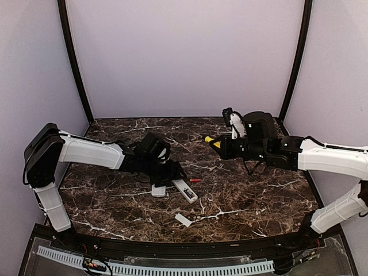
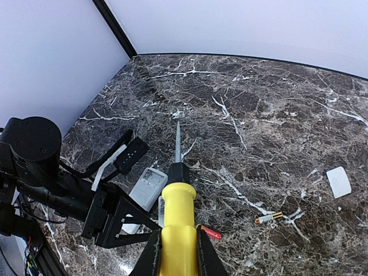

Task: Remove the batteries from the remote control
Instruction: Adjust the remote control without the battery cover at the center of the board.

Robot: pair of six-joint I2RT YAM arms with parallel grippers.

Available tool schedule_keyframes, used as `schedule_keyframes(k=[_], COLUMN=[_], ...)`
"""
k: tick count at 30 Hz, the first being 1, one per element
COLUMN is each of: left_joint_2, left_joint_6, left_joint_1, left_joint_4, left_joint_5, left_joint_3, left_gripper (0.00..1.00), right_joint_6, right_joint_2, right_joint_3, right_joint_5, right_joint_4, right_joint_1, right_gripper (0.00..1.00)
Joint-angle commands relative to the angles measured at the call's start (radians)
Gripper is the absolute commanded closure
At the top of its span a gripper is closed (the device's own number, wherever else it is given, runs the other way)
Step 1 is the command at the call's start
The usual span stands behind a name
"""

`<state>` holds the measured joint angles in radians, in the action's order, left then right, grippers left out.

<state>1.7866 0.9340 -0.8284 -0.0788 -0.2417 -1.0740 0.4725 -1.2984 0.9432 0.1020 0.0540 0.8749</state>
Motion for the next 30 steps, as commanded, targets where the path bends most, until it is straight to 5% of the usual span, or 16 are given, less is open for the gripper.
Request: schedule_keyframes(k=[1, 30], left_joint_2=[0.014, 0.161], left_joint_6=[-0.025, -0.186], left_joint_1=[0.004, 0.049], left_joint_4=[-0.014, 0.022], left_joint_5=[0.010, 0.018], left_joint_3=[-0.024, -0.162], left_gripper=[0.27, 0.27], right_joint_6=[0.008, 0.014], right_joint_2=[-0.018, -0.033], right_joint_3=[0.037, 0.058], right_joint_5=[0.007, 0.008], right_joint_4=[-0.014, -0.006], right_joint_1=[-0.005, -0.005], right_gripper=[1.00, 1.00])
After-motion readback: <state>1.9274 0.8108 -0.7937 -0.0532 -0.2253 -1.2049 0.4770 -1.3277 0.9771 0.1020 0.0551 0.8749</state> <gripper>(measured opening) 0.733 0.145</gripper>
